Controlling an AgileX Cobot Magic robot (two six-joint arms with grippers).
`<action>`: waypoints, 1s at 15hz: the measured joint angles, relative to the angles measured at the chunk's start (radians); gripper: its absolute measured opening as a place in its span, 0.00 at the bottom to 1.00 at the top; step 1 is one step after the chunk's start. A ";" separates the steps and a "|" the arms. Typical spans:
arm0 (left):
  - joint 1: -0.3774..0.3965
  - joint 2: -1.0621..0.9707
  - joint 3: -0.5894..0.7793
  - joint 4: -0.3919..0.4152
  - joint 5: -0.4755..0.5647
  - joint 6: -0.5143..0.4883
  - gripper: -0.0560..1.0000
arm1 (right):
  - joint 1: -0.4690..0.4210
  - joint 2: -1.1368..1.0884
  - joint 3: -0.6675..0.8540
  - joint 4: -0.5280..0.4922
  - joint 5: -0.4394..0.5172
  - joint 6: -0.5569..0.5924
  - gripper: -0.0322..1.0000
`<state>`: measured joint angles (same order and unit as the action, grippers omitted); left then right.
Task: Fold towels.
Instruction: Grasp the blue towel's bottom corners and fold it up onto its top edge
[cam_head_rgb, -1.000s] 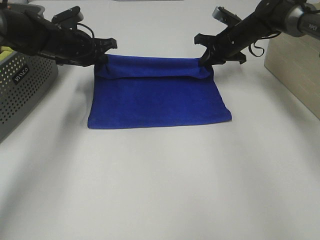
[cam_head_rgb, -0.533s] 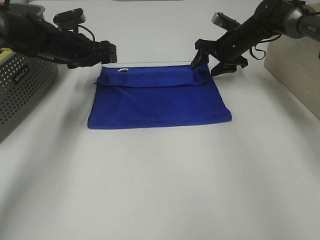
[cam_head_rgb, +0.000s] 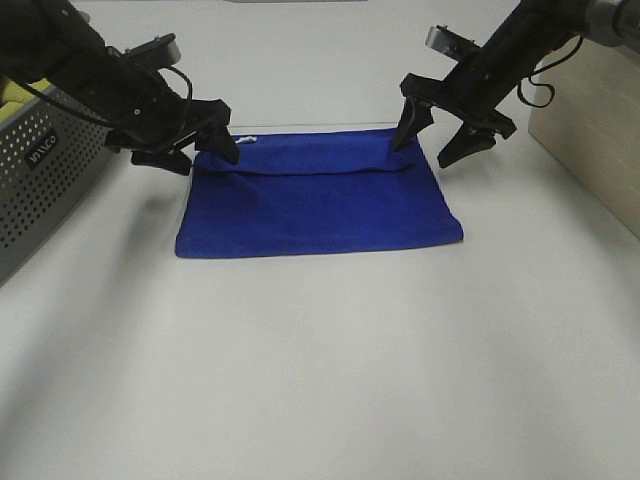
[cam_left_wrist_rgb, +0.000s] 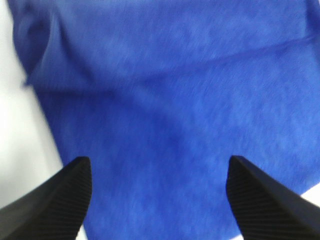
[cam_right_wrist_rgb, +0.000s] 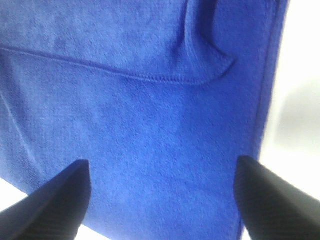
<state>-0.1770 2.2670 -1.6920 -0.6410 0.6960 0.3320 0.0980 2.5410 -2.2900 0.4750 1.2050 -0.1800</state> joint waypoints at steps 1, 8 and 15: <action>0.003 0.000 0.000 0.051 0.040 -0.064 0.73 | 0.000 -0.019 0.041 -0.010 0.001 0.003 0.75; 0.008 -0.021 0.160 0.132 0.036 -0.227 0.73 | -0.077 -0.143 0.364 0.033 0.011 -0.099 0.75; -0.004 -0.032 0.216 0.034 -0.091 -0.227 0.73 | -0.042 -0.149 0.491 0.084 -0.128 -0.137 0.75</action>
<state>-0.1810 2.2350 -1.4760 -0.6070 0.6050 0.1050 0.0560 2.3920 -1.7990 0.5590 1.0770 -0.3170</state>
